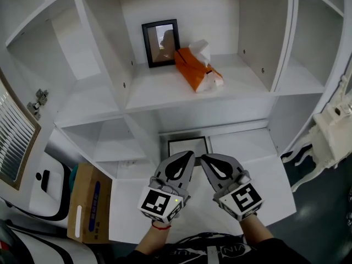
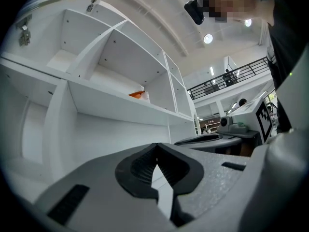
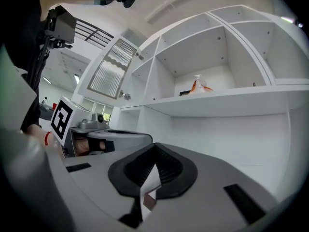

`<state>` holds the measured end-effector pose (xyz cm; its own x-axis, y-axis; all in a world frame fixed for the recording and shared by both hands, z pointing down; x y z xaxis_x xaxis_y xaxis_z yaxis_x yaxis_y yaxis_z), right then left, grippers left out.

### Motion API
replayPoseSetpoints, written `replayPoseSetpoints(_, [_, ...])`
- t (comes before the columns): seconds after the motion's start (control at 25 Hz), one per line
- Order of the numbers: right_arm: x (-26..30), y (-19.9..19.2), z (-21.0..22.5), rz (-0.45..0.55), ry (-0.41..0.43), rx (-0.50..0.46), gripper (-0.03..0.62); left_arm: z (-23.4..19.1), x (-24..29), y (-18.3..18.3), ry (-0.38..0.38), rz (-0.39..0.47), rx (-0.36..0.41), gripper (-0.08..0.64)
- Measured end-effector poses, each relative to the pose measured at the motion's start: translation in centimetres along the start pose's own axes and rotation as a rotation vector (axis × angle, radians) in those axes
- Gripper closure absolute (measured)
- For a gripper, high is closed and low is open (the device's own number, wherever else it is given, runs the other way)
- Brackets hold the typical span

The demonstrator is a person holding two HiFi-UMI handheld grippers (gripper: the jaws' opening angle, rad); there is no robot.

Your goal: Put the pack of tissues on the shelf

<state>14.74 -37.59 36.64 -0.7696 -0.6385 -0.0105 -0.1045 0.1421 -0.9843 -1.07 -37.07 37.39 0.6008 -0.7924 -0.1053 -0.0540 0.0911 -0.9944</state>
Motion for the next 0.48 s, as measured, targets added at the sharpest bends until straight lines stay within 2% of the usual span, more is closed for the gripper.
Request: replayPoseSetpoints(0.48, [-0.6,-3.1,-1.8,-0.064,0.033,0.071,0.589,0.5,-2.9,-3.5,0.033,-0.056,-0.051,0.554])
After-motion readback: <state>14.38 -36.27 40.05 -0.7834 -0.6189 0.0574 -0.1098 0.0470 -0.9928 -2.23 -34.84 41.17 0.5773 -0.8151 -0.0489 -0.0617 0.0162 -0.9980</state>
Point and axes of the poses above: the fingertips, and each gripper's own axes: x forward along the fingers, z to its right, y out of its top, the point moved 10 cm from there along -x, backward along the fingers, and after that the axes turned 2 degrees about -x, right-handed, at the moved point
